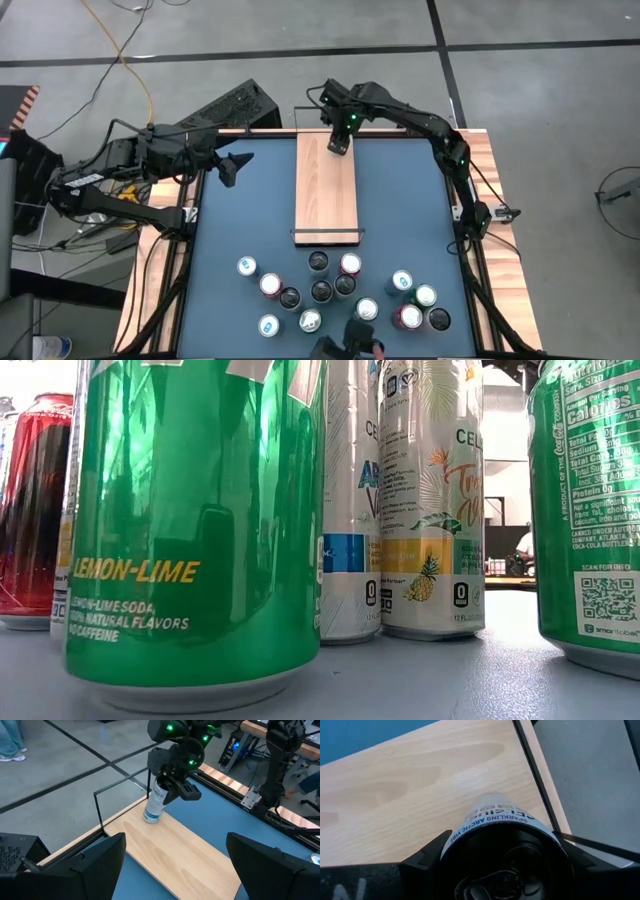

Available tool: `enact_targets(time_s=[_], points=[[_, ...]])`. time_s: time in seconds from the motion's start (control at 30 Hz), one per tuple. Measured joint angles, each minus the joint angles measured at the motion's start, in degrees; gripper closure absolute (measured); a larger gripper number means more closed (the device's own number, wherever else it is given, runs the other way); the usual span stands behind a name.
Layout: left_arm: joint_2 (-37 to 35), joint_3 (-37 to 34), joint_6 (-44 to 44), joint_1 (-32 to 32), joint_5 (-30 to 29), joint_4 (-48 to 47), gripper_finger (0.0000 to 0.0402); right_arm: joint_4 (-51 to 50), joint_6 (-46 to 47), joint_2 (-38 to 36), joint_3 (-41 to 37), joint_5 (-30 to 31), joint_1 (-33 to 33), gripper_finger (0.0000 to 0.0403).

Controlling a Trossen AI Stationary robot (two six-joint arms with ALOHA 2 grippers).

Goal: Place canned beverage on shelf
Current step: Put the bottom right white blue soda can on the shelf

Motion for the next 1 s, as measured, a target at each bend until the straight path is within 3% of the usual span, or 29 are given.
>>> enact_targets(time_s=[0.33,0.7,0.9,1.0], points=[[0.0,0.0,0.0,0.0,0.1,0.0,0.007,-0.3,-1.8,-0.1,-0.2,-6.9,0.3,0.012],[0.6,0.0,0.3,0.0,0.1,0.0,0.007,-0.9,-2.9,0.0,1.6,-7.2,0.3,0.0081],[3.1,0.0,2.2,0.0,0.3,0.1,0.007,-2.6,-3.7,0.0,9.5,-7.2,0.3,0.0078],[4.0,0.0,2.2,0.0,0.0,0.2,0.007,-1.1,-5.2,-3.9,7.8,-6.8,0.3,0.0082]])
